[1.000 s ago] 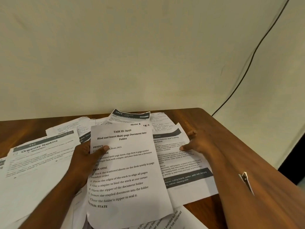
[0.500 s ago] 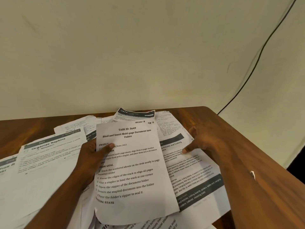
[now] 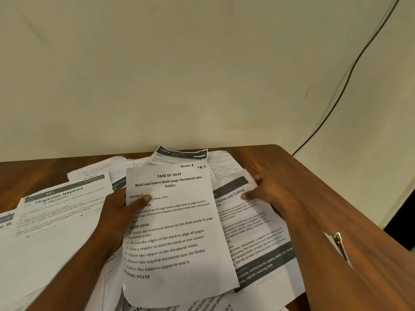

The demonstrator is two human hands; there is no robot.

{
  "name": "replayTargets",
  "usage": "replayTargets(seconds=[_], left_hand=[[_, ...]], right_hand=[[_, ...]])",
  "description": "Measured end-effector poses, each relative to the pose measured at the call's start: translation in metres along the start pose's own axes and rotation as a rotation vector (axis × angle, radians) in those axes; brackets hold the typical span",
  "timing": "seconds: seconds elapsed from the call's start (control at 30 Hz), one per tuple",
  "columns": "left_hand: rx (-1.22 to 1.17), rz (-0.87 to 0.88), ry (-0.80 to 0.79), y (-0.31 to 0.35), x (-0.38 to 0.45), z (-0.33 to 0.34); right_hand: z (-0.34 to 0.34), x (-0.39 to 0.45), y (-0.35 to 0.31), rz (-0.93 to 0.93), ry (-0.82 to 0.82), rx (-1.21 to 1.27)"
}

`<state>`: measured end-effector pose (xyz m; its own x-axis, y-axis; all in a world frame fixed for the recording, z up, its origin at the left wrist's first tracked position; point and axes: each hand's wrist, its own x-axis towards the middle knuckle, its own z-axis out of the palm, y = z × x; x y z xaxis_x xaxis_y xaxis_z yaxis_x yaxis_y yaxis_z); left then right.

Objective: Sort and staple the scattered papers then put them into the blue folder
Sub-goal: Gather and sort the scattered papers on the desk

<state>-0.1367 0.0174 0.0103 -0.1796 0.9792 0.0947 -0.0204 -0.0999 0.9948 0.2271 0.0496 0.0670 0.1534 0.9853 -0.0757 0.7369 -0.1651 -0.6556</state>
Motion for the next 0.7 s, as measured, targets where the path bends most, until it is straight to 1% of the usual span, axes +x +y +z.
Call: replayTargets(seconds=[0.1, 0.2, 0.37, 0.5, 0.6, 0.7], left_hand=[[0.007, -0.007, 0.002, -0.001, 0.001, -0.002], [0.016, -0.009, 0.006, -0.003, 0.001, -0.004], [0.072, 0.023, 0.024, 0.000, 0.000, -0.001], [0.085, 0.027, 0.031, 0.001, -0.001, 0.000], [0.098, 0.031, 0.040, 0.002, -0.003, 0.002], [0.088, 0.017, 0.043, 0.002, -0.002, 0.002]], right_hand=[[-0.007, 0.000, 0.002, 0.027, 0.038, 0.169], [-0.016, -0.002, 0.003, 0.049, 0.041, 0.330], [-0.033, -0.001, 0.006, 0.077, 0.002, 0.467], [-0.042, 0.002, 0.012, 0.079, -0.041, 0.629], [-0.045, 0.000, 0.012, 0.048, -0.092, 0.668], [-0.045, 0.000, 0.014, -0.034, -0.108, 0.749]])
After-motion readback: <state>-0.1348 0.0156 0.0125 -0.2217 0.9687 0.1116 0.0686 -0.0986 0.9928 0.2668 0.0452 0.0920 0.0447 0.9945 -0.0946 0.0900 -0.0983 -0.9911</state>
